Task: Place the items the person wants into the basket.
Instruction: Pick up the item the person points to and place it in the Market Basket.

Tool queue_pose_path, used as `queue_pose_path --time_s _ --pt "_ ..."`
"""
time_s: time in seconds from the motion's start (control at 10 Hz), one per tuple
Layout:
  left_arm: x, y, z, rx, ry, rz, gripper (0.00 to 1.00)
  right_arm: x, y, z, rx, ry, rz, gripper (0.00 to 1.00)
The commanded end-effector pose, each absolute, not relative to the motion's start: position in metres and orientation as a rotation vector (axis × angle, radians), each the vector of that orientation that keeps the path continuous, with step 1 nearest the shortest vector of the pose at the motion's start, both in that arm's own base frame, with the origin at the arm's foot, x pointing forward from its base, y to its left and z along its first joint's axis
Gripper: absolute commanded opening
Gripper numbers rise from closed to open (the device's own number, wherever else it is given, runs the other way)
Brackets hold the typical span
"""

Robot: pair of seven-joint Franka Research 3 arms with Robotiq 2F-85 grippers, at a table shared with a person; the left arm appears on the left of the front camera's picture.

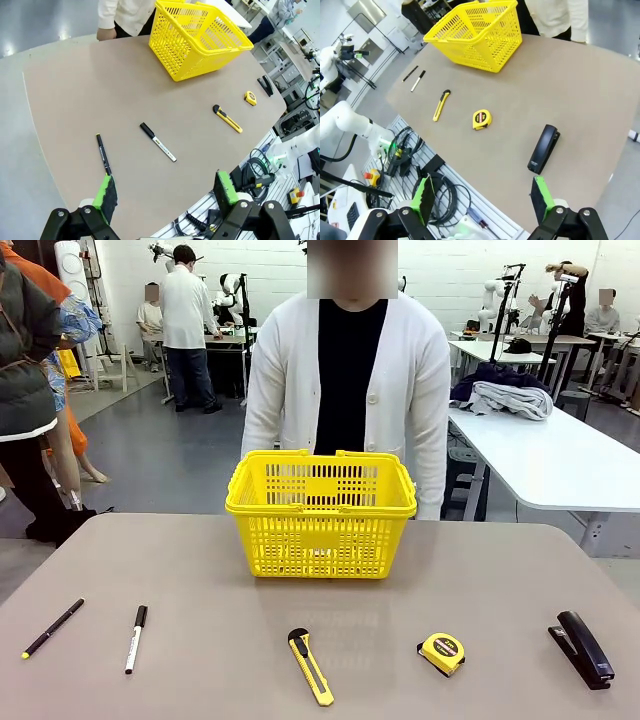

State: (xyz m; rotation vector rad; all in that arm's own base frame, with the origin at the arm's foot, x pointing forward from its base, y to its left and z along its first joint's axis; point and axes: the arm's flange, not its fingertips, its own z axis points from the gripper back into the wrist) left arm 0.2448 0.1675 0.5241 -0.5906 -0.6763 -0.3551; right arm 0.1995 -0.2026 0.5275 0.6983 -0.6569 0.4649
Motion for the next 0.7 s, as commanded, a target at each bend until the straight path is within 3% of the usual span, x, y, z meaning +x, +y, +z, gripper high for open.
queue_pose_path --time_s 0.0,0.6 --pt "0.2449 0.1684 0.5237 -0.601 -0.688 -0.362 1.00 0.2010 -0.2004 0.5240 0.715 -0.676 0.479 1.00" --pt "0.2449 0.1684 0.5237 -0.601 -0.688 -0.362 1.00 0.2010 -0.2004 0.5240 0.715 -0.676 0.479 1.00"
